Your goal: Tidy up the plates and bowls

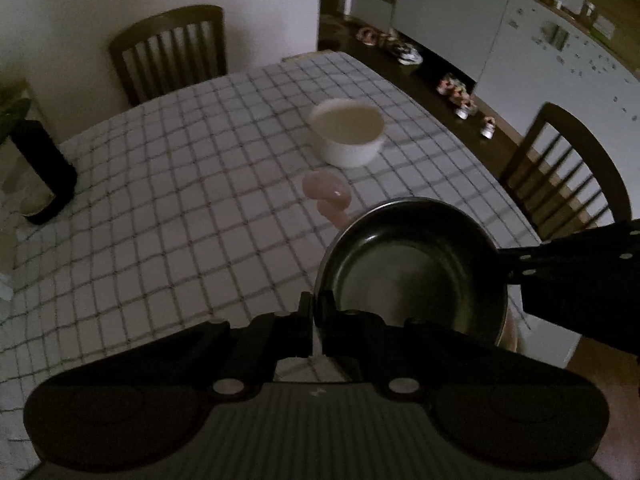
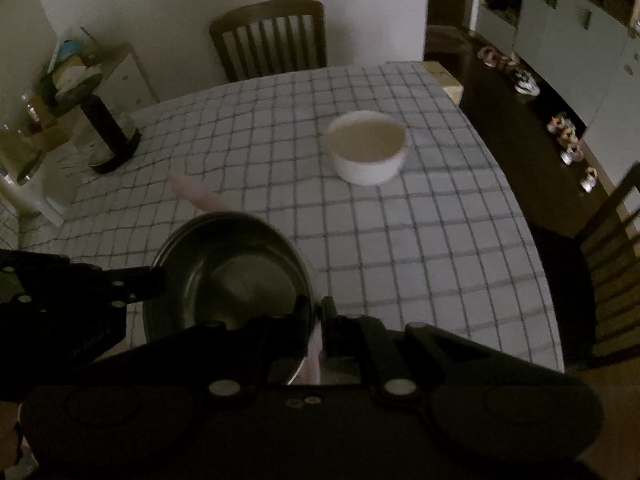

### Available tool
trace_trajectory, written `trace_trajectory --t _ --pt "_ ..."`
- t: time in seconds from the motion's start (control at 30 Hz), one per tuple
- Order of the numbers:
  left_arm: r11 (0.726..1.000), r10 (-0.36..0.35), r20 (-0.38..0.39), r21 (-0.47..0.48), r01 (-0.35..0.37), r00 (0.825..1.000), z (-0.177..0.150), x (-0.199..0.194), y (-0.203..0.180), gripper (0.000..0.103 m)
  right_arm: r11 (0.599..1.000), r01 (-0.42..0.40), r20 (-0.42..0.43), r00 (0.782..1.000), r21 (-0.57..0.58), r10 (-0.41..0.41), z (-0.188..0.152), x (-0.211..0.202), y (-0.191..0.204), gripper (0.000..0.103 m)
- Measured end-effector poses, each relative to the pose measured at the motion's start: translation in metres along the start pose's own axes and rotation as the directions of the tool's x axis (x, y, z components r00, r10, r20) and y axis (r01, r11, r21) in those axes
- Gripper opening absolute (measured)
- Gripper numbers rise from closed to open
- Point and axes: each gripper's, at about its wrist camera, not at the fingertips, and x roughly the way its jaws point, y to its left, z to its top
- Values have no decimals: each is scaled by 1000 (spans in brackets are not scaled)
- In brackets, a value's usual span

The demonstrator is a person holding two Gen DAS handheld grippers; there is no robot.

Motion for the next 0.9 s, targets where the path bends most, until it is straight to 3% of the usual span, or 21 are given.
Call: trace_trajectory --t 0.37,0.9 --pt "993 -50 -93 98 59 994 -27 15 -55 3 993 33 -77 997 116 -24 -57 -11 -49 6" --pt "988 -33 -156 145 56 987 -48 45 -64 3 984 57 -168 985 166 -28 -92 12 -57 6"
